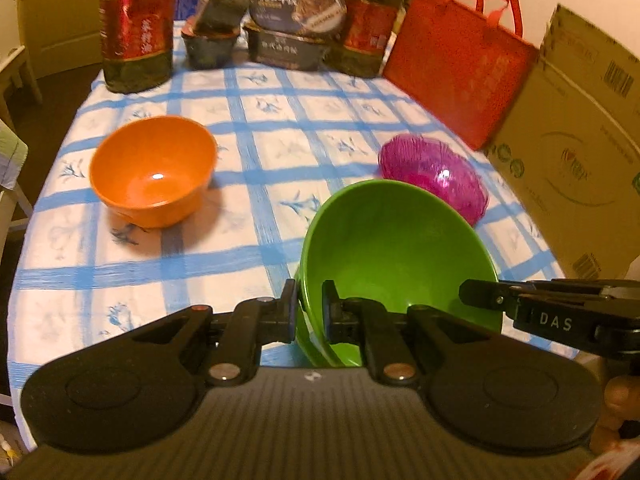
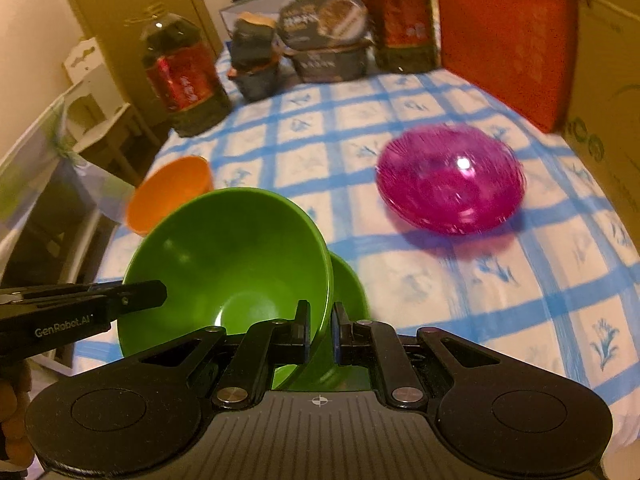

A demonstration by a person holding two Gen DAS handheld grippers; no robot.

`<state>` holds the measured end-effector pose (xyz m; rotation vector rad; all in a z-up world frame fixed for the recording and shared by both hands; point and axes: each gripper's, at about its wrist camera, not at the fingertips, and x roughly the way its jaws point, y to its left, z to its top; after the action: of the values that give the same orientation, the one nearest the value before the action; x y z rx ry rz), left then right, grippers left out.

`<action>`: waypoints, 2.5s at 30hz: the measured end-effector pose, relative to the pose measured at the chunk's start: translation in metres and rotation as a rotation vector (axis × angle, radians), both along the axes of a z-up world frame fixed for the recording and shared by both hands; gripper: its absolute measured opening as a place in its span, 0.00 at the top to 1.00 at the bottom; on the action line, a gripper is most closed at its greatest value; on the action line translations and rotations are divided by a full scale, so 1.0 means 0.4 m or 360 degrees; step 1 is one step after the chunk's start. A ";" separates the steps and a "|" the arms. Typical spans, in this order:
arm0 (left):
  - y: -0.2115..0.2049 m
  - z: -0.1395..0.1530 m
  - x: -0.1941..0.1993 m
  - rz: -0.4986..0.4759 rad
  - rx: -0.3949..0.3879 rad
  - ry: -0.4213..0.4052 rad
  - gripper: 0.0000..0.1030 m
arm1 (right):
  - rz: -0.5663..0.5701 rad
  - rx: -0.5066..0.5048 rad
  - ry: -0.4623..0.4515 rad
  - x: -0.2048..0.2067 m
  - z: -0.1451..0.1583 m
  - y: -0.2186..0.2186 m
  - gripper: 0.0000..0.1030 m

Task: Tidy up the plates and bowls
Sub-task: 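Carry the green bowl with both tools onto the smaller green bowl, then open both tools and lift them off the nested green bowls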

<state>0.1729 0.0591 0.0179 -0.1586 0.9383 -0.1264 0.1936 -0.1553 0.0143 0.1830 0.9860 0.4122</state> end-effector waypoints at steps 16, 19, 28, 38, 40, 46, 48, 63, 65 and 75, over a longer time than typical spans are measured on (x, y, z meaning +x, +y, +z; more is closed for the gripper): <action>-0.007 -0.074 0.027 -0.0013 -0.0002 0.0087 0.90 | 0.0025 -0.0107 0.0017 0.019 -0.070 0.014 0.90; -0.008 -0.081 0.029 -0.0016 0.0002 0.0091 0.90 | 0.0032 -0.0126 0.0012 0.021 -0.074 0.019 0.90; -0.009 -0.091 0.030 -0.0014 0.0013 0.0088 0.90 | 0.0032 -0.0161 -0.0002 0.021 -0.089 0.020 0.90; 0.004 -0.080 0.023 0.0017 -0.0021 0.0040 0.90 | -0.0020 -0.0072 -0.0010 0.021 -0.084 -0.006 0.79; 0.007 -0.074 0.019 0.0028 -0.0035 0.0028 0.90 | -0.0050 -0.0010 -0.0016 0.017 -0.078 -0.023 0.67; 0.023 -0.059 -0.009 0.0097 -0.0088 0.0002 0.89 | -0.0113 0.0102 -0.0012 -0.002 -0.056 -0.066 0.55; 0.029 -0.052 -0.025 0.0124 -0.0102 -0.0007 0.85 | -0.0123 0.0110 -0.0009 -0.012 -0.051 -0.075 0.52; 0.071 -0.030 -0.174 0.0272 -0.0123 0.0013 0.54 | -0.0079 0.0112 0.0036 -0.121 -0.028 -0.071 0.35; 0.074 -0.032 -0.193 0.0287 -0.0108 0.0018 0.48 | -0.0064 0.0106 0.0046 -0.136 -0.030 -0.065 0.34; 0.082 -0.040 -0.265 0.0334 -0.0084 0.0029 0.34 | -0.0005 0.0071 0.0086 -0.193 -0.038 -0.049 0.33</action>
<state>0.0668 0.0918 0.0020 -0.3059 0.9313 0.0444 0.1166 -0.1747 -0.0009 0.2370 1.0302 0.4286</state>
